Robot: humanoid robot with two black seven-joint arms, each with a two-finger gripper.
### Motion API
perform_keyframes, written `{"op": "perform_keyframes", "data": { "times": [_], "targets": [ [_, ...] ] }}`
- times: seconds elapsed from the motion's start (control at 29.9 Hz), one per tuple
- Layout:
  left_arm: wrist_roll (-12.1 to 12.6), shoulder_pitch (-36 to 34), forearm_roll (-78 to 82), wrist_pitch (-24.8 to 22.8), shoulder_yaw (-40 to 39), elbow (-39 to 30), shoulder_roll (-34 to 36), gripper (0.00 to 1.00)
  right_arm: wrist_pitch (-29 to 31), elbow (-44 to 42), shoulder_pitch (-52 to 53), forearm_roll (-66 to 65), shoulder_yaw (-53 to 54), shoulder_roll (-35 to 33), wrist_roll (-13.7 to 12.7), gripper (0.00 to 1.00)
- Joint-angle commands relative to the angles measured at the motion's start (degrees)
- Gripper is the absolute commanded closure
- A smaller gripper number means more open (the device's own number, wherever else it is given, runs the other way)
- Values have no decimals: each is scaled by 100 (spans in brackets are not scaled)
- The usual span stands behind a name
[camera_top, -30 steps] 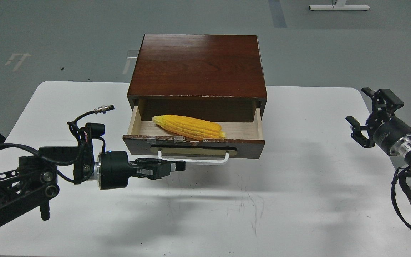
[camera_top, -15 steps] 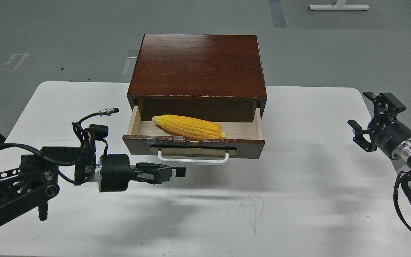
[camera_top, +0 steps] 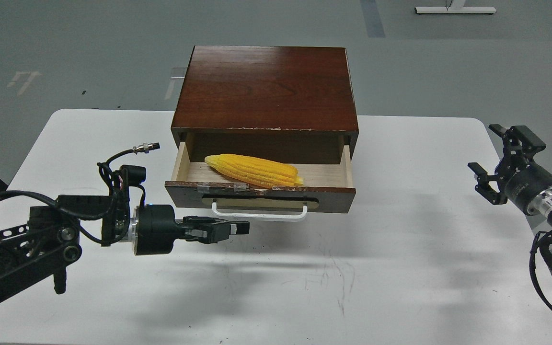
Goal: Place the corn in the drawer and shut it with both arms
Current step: 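Move the left gripper toward the drawer handle and align with it, then push the drawer front with the left gripper into the wooden box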
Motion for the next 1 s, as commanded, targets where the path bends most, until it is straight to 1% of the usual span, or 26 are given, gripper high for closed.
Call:
{"op": "perform_keyframes", "data": {
  "times": [0.0, 0.37, 0.6, 0.74, 0.84, 0.97],
  "targets": [
    [0, -64, 2, 0, -1, 96, -30, 100, -1, 0, -28, 0, 4, -1, 0, 0],
    [0, -240, -7, 0, -1, 342, -188, 100, -1, 0, -46, 0, 4, -2, 0, 0],
    [0, -310, 2, 0, -1, 588, -478, 100, -1, -9, -37, 0, 12, -1, 0, 0],
    [0, -310, 11, -35, 8, 562, -504, 100, -1, -18, -37, 0, 12, -1, 0, 0],
    [0, -319, -7, -286, -1, 457, -443, 100, 17, -123, -37, 0, 12, -1, 0, 0],
    [0, -319, 11, -286, -1, 308, -355, 100, 26, -185, -37, 0, 12, -1, 0, 0]
  ]
}}
